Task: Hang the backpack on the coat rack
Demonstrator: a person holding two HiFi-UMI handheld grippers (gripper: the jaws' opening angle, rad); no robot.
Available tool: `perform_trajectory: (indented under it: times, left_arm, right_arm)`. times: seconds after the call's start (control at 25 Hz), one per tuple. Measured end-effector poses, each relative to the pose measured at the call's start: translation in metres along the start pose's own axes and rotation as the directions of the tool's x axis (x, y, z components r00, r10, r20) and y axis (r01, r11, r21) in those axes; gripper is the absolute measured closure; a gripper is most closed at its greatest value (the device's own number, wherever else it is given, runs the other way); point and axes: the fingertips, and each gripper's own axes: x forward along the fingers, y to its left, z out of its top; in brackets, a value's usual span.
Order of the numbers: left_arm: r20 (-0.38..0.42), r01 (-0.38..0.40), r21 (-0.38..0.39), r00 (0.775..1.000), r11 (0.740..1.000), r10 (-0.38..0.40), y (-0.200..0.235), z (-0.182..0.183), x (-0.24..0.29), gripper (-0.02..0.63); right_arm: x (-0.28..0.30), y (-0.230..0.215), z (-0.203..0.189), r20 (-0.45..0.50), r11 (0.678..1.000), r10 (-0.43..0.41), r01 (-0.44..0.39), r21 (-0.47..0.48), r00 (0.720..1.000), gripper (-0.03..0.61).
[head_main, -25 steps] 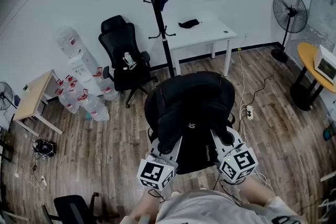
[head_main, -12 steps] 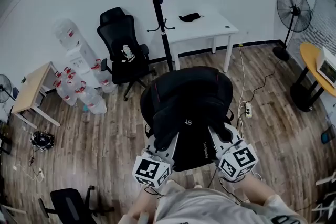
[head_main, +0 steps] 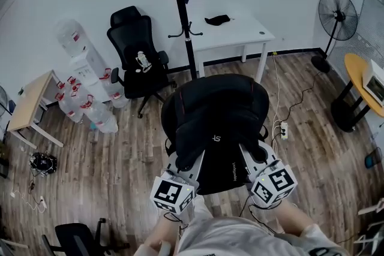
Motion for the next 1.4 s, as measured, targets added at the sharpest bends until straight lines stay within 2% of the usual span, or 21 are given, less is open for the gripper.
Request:
perform_trajectory:
  times: [0.52, 0.72, 1.0, 1.4]
  left_arm:
    - [0.021, 0.077, -0.012, 0.997, 0.997, -0.077, 0.145, 0.008, 0.057, 0.586]
    - [0.023, 0.100, -0.004, 0.995, 0.995, -0.099, 0.189, 0.010, 0.073, 0.586]
    - [0.013, 0.096, -0.020, 0.995, 0.995, -0.095, 0.227, 0.012, 0.102, 0.586]
    - [0.004, 0.067, -0.023, 0.998, 0.997, -0.067, 0.262, 0.010, 0.172, 0.586]
  right_arm:
    - [0.148, -0.012, 0.010, -0.001, 0.997, -0.071, 0.071, -0.012, 0.997, 0.543]
    - [0.194, -0.015, 0.012, 0.001, 0.997, -0.082, 0.082, -0.009, 0.997, 0.543]
    - [0.238, -0.033, 0.018, -0.010, 0.997, -0.073, 0.073, -0.006, 0.997, 0.543]
    - [0.293, -0.092, 0.024, -0.021, 0.999, -0.034, 0.034, 0.004, 0.999, 0.543]
